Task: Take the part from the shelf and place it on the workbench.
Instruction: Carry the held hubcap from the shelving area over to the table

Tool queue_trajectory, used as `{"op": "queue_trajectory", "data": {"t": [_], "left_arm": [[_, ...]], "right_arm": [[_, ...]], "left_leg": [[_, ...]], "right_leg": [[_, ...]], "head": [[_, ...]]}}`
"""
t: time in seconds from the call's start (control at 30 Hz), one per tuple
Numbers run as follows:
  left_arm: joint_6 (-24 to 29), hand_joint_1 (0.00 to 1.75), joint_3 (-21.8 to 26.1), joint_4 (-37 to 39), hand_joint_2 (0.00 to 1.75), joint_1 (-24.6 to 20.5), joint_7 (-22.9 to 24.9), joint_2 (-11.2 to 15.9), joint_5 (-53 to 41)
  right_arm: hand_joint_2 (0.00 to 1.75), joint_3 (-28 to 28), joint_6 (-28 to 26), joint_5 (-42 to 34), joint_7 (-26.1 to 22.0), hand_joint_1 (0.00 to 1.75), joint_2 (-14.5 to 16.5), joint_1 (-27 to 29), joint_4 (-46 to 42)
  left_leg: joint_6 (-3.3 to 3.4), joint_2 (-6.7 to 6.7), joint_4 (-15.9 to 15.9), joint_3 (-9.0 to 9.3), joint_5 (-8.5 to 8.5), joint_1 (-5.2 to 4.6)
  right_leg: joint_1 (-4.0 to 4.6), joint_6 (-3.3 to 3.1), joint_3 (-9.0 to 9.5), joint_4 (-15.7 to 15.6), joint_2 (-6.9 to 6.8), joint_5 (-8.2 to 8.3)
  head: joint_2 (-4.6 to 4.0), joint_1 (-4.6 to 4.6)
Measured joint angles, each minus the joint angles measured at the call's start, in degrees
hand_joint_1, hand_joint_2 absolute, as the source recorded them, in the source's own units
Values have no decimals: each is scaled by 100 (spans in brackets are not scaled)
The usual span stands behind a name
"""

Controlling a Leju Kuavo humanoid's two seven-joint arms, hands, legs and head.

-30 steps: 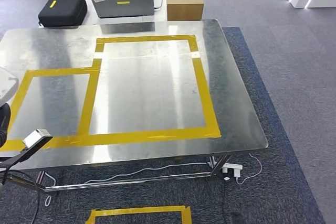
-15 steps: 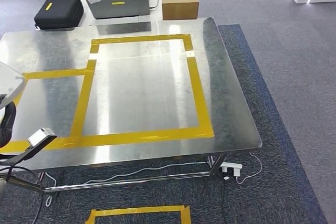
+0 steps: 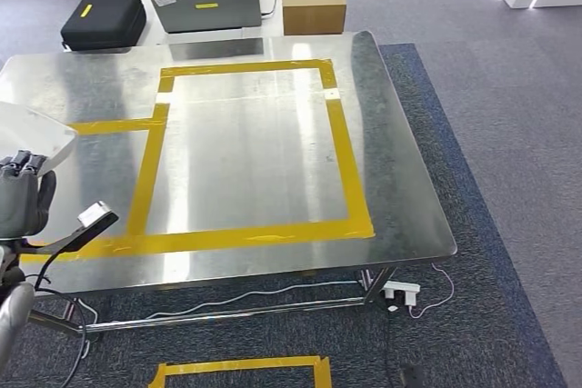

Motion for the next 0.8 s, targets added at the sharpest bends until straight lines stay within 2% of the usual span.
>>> {"op": "queue_trajectory", "data": {"t": [0.3,0.8], "left_arm": [[-11,175,-139,1343,175,-532,176,-59,-121],[253,175,-623,1934,175,-595,-16,-349,-351]], "right_arm": [[175,0,-1,79,61,0,27,-28,26],[175,0,-1,177,53,0,57,-31,56]], "left_leg": [[2,1,3,-1,-2,0],[3,1,5,-2,-3,-3]], "right_leg": [[0,0,-1,0,3,0],[-2,0,-1,-1,4,0]], "head": [[0,-1],[0,-1]]}}
